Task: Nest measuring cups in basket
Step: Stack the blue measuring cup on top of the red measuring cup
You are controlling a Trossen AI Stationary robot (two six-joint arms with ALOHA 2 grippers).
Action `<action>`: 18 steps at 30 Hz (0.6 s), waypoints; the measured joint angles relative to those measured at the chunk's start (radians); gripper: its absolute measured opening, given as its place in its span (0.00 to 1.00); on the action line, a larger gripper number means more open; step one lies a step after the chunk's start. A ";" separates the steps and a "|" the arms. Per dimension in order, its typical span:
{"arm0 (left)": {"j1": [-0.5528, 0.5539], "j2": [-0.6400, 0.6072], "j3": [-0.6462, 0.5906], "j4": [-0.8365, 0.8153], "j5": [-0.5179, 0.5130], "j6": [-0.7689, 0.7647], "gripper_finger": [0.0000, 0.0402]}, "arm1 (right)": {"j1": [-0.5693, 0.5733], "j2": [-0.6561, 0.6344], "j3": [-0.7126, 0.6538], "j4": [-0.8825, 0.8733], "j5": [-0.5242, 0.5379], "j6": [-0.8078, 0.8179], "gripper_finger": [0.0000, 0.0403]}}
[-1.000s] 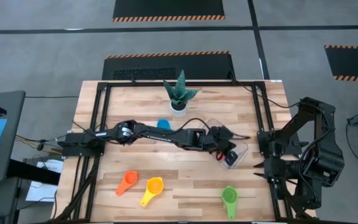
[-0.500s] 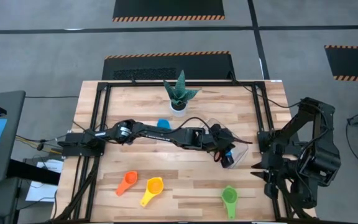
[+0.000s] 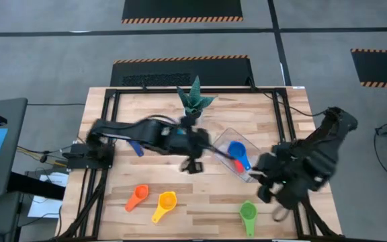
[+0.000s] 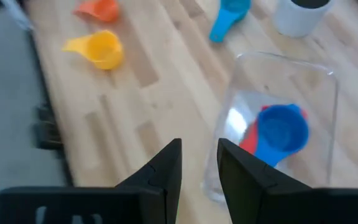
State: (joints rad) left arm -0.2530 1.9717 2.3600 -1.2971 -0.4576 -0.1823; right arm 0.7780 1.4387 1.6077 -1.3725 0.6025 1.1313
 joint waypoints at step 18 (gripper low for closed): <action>-0.104 -0.064 -0.024 -0.275 -0.158 -0.183 0.00 | -0.368 0.246 -0.066 -0.155 -0.233 -0.135 0.32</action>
State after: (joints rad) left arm -0.3565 1.9080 2.3363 -1.5719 -0.6151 -0.3649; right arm 0.4103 1.6851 1.5420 -1.5274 0.3698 0.9958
